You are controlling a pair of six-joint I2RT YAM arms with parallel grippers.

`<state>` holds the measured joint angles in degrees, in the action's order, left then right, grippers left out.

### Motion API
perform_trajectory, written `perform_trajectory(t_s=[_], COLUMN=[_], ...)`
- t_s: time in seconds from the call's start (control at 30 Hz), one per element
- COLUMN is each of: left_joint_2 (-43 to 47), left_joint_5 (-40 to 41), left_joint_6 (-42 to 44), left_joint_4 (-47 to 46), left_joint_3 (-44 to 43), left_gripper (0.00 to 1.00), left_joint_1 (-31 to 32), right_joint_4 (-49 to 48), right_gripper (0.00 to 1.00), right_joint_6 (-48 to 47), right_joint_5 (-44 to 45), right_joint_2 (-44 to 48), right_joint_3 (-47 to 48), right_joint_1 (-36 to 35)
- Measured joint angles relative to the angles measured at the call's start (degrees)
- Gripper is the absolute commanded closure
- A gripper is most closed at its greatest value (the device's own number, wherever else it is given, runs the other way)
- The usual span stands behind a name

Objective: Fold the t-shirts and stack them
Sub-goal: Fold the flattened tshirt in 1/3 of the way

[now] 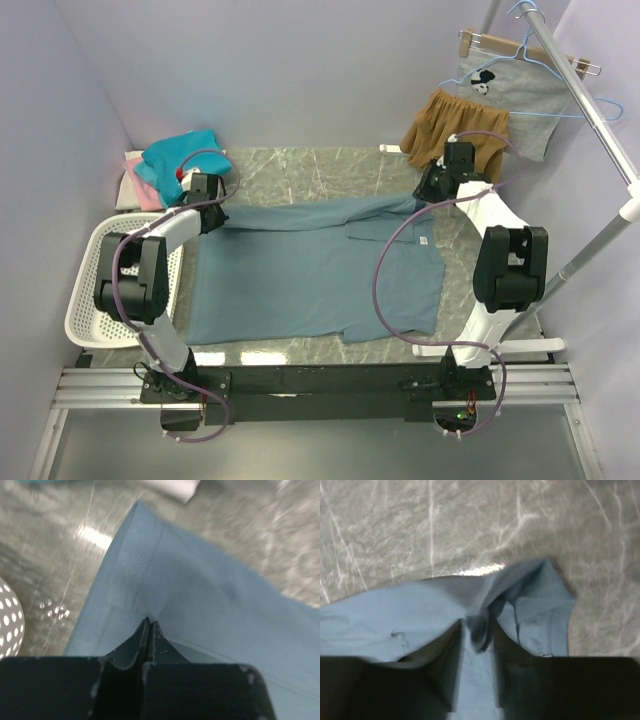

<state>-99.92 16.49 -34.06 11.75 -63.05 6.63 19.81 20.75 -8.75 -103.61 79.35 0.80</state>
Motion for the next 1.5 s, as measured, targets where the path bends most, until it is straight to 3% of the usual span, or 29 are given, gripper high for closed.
perform_trajectory(t_s=[0.13, 0.43, 0.9, 1.5], left_joint_2=[-0.46, -3.98, -3.98, -3.98], left_joint_5=[0.09, 0.15, 0.92, 1.40], left_joint_6=[-0.28, -0.26, -0.22, -0.07], left_joint_4=[-0.61, -2.56, -2.60, -2.45], left_joint_3=[2.08, 2.08, 1.97, 1.81], left_gripper=[0.99, 0.99, 0.99, 0.99], left_joint_1=[0.22, 2.43, 2.95, 3.21], right_joint_4=[1.29, 3.96, 2.49, 1.55], right_gripper=[0.45, 0.48, 0.54, 0.59], right_joint_6=[-0.74, -0.90, -0.61, -0.63], right_joint_5=[2.40, 8.33, 2.91, 1.18], right_joint_2=[-0.11, 1.36, 5.05, 3.30], right_joint_3=[-0.09, -5.33, -14.95, -16.06], right_joint_1=[-0.02, -0.17, -1.49, -2.14])
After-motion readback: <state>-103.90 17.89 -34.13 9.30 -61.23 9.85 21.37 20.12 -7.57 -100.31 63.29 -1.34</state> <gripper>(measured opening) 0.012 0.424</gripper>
